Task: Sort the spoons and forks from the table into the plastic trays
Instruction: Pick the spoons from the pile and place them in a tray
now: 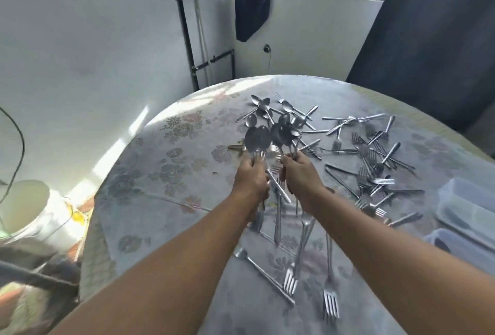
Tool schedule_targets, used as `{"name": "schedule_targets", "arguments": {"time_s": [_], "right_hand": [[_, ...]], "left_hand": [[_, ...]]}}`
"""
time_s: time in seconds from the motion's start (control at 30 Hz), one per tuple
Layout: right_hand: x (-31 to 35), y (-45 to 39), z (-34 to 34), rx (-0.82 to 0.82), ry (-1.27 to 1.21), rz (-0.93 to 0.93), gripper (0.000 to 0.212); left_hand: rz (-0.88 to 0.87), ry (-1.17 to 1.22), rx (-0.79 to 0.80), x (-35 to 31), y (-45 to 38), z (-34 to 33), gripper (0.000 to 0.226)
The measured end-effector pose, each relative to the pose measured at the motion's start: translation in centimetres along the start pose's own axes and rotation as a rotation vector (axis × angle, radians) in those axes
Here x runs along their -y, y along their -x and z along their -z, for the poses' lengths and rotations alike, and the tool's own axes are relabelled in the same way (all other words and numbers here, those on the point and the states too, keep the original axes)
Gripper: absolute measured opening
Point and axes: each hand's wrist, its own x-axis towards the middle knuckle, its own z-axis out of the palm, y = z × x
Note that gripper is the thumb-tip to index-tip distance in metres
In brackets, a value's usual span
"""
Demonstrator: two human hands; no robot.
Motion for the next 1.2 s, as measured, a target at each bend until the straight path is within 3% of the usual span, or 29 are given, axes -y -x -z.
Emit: {"name": "schedule_targets", "arguments": {"time_s": [0.27,0.63,0.8,0.93,1.2], "right_hand": [[-0.4,7.7,6.8,0.104,0.005,0.026,0.018],[-3.0,11.0,11.9,0.057,0.058,0.012,0.019],[-3.5,11.7,14.7,0.119,0.059,0.03,0.018],[-4.9,11.2,18.2,0.191,0.06,0.032,0.017],[-7.0,10.8,30.6,0.389,0.132,0.031,0.024]], "left_hand": [[0.024,0.092,-0.156,2.8,8.1,-5.1,0.017],[0.078,0.185,-0.142,4.8,11.1,-8.9,0.019],[0.071,0.153,-0.256,5.2,12.8,-11.6,0.046],[0.005,0.093,-0.294,5.7,15.6,-15.3,0.023],[0.122,0.113,-0.368,9.6,21.0,-26.1,0.016]]}}
